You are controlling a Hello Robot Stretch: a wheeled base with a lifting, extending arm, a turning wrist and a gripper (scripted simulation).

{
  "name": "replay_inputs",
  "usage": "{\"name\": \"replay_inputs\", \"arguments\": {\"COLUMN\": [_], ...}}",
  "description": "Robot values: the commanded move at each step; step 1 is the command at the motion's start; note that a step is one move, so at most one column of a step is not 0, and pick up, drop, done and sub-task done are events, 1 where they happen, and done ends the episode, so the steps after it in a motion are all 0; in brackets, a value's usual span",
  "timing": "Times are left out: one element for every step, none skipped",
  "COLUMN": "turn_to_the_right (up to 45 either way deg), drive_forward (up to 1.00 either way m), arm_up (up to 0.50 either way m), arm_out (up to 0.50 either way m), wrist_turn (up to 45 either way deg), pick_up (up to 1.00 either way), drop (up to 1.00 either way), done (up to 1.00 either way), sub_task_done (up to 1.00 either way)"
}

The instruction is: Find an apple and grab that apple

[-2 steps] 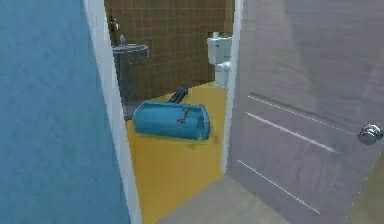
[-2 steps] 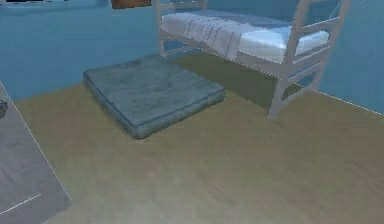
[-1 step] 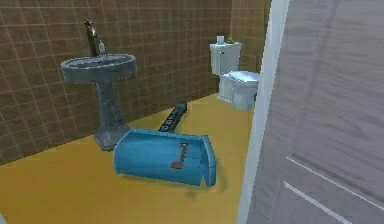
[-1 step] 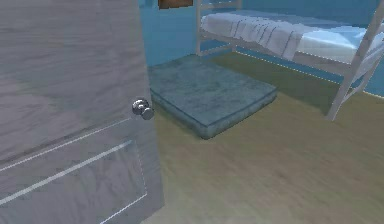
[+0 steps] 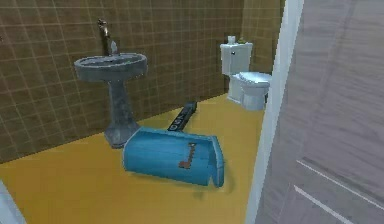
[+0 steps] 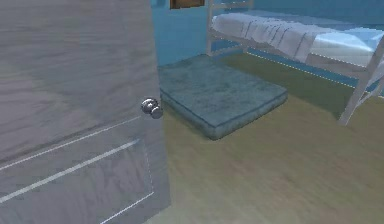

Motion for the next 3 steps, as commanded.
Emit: {"name": "replay_inputs", "arguments": {"turn_to_the_right": [45.0,45.0,6.0], "drive_forward": [0.00,0.00,0.00], "arm_up": [0.00,0.00,0.00], "arm_out": [0.00,0.00,0.00], "wrist_turn": [0.0,0.0,0.0], "pick_up": [0.00,0.00,0.00], "drop": [0.00,0.00,0.00], "done": [0.00,0.00,0.00], "sub_task_done": [0.00,0.00,0.00]}}
